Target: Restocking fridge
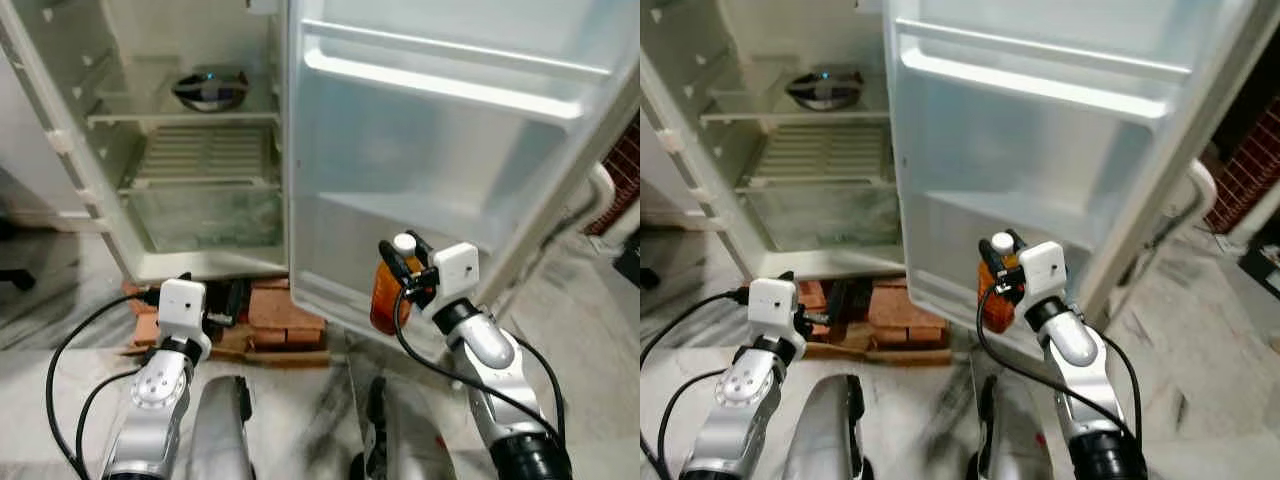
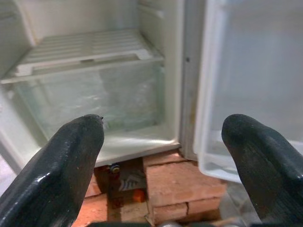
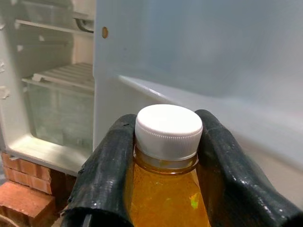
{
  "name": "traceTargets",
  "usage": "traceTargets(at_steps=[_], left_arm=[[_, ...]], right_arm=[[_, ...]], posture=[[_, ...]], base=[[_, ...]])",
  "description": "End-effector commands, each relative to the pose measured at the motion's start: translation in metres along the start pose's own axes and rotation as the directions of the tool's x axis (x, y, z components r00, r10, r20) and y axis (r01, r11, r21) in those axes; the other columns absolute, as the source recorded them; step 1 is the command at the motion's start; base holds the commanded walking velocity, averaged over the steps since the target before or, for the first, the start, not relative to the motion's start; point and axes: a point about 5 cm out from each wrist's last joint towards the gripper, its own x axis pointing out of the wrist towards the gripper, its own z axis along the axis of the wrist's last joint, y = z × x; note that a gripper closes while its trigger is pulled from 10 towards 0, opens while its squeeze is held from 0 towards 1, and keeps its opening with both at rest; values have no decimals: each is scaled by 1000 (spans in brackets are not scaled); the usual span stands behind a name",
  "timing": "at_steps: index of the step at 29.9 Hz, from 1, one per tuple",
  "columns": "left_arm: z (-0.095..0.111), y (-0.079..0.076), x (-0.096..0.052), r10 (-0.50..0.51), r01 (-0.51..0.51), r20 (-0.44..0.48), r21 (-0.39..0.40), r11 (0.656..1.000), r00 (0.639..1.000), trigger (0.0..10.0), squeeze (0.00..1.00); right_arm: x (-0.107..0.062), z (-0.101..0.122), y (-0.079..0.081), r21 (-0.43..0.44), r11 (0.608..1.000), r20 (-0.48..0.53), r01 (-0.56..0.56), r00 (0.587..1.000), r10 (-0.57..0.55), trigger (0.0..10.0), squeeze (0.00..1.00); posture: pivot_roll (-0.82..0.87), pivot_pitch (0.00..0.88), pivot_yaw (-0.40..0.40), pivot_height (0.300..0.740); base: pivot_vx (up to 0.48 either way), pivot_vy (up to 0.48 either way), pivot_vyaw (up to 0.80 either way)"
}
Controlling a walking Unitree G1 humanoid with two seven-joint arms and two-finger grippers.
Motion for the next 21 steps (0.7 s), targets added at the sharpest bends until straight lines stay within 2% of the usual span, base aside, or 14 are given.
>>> traceTargets(at_steps=[1, 8, 14, 17, 21], left_arm=[[7, -1, -1, -9, 9, 22, 27, 1000, 1000, 10000, 0], [2, -5, -21, -24, 24, 5, 34, 999, 1000, 10000, 0], [-2, 0, -36, -1, 2, -22, 42, 999, 1000, 10000, 0], [0, 4, -40, 11, -10, -23, 47, 999, 1000, 10000, 0], [5, 8, -43, 31, -30, -13, 58, 998, 999, 10000, 0]], right_arm=[[2, 7, -2, -7, 1000, 30, 21, 999, -21, 10000, 0], [7, 6, 16, 8, 1000, 34, 12, 999, -12, 10000, 0], [17, 7, 25, 5, 1000, 46, 1, 999, -2, 10000, 0], [25, 11, 27, -9, 1000, 66, -16, 998, 17, 10000, 0], [43, 25, 29, -71, 996, 114, -58, 991, 65, 10000, 0]], posture=[[32, 0, -34, 545], [40, 78, -31, 545], [72, 108, -35, 517], [81, 119, -34, 517], [93, 140, -37, 517]], base=[[0, 0, 0], [0, 0, 0], [0, 0, 0], [0, 0, 0], [0, 0, 0]])
